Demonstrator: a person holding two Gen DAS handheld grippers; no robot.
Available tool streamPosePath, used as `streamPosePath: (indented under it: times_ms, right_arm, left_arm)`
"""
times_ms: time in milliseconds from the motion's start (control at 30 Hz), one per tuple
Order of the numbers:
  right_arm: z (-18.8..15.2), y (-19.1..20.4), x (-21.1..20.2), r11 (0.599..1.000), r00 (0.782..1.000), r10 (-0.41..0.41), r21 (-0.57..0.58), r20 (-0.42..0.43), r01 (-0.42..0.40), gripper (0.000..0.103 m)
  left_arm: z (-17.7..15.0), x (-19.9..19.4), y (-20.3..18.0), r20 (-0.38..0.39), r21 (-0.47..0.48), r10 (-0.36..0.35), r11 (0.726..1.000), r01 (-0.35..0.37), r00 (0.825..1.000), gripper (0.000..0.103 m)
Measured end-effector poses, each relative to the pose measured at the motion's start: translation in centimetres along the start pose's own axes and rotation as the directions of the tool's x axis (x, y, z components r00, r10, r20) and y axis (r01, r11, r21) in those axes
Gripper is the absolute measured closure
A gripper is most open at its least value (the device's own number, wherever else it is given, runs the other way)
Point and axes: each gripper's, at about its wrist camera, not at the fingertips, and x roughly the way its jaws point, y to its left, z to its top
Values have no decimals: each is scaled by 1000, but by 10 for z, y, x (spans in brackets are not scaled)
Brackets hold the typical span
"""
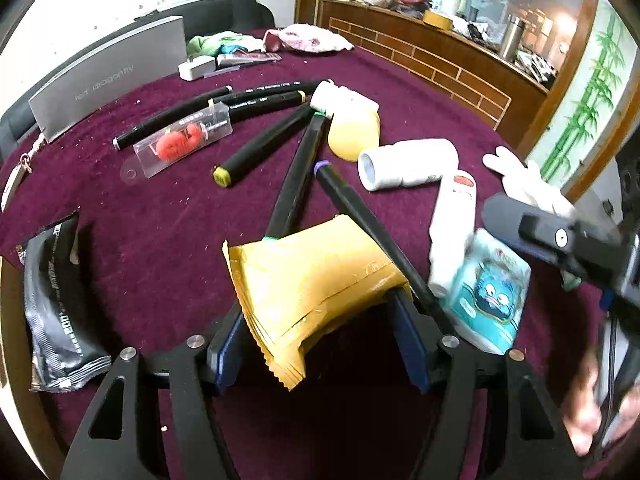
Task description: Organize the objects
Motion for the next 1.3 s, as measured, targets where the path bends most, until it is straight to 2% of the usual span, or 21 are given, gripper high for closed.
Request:
streamPosePath:
  times_ms: [67, 100, 133, 167, 200, 300, 467, 533, 567, 667, 700, 733, 833, 933, 1000, 1067, 1167, 1300]
  right_arm:
    - [0, 1, 1, 1000, 1000, -3, -2, -1, 3, 35]
    - [0, 1, 1, 1000, 1000, -4, -3, -2, 4, 35]
    - [0, 1, 1, 1000, 1000, -5, -4, -2, 5, 35]
    - [0, 1, 1, 1000, 1000, -7, -5, -1, 7, 35]
    - [0, 1, 1, 1000, 1000, -11, -5, 0, 11, 35]
    - [0, 2, 1, 1000, 1000, -24, -10, 4, 24, 35]
    - [-2, 7, 1, 998, 998, -55, -37, 11, 55, 35]
    - [-3, 10, 2, 996, 998, -66, -51, 11, 67, 35]
    - [-4, 11, 2, 996, 997, -74, -58, 10, 74, 35]
    - [-4, 13, 2, 994, 996, -87, -69, 17, 88, 35]
    - [-4, 14, 2, 993, 996, -88, -72, 21, 89, 35]
    - [-5, 14, 1, 993, 996, -87, -74, 25, 89, 35]
    - [-4, 12, 2, 995, 997, -73, -68, 21, 75, 35]
    - [-3, 9, 1, 997, 998, -54, -55, 17, 55, 35]
    - [-3, 8, 2, 998, 999, -43, -47, 16, 44, 35]
    - [-2, 7, 2, 999, 999, -32, -40, 14, 33, 35]
    - [-2, 6, 3, 999, 1000, -24, -33, 9, 24, 35]
    - [-2, 6, 3, 999, 1000, -27, -31, 5, 27, 35]
  left_arm:
    - [2, 2, 2, 15, -26, 3, 1000, -2, 1000, 42]
    - [4, 3, 2, 14, -31, 2, 1000, -2, 1000, 47]
    - [5, 2, 3, 13, -37, 2, 999, -1, 1000, 57]
    - [6, 1, 5, 10, -46, -15, 999, 15, 1000, 92]
    - [6, 1, 9, -2, -61, -30, 998, 30, 1000, 103]
    - [2, -10, 18, 35, -87, -19, 996, 22, 999, 103]
    - [-7, -32, 35, 67, -142, -56, 988, 65, 996, 103]
    - [-8, -39, 46, 97, -193, -97, 975, 114, 991, 103]
    - [-6, -39, 55, 102, -239, -128, 959, 150, 986, 97]
    - [-1, -35, 77, 137, -388, -189, 893, 228, 972, 68]
    - [2, -33, 81, 149, -412, -187, 881, 233, 971, 63]
    - [8, -29, 83, 151, -430, -165, 877, 215, 975, 63]
    - [22, -16, 85, 160, -431, -137, 881, 194, 978, 62]
    - [34, 9, 81, 105, -432, -129, 887, 162, 986, 61]
    - [37, 22, 73, 76, -409, -112, 903, 133, 991, 59]
    - [39, 25, 61, 86, -363, -81, 926, 106, 993, 55]
    - [40, 27, 45, 71, -311, -42, 948, 63, 997, 55]
    - [33, 23, 32, 62, -260, -60, 963, 75, 996, 53]
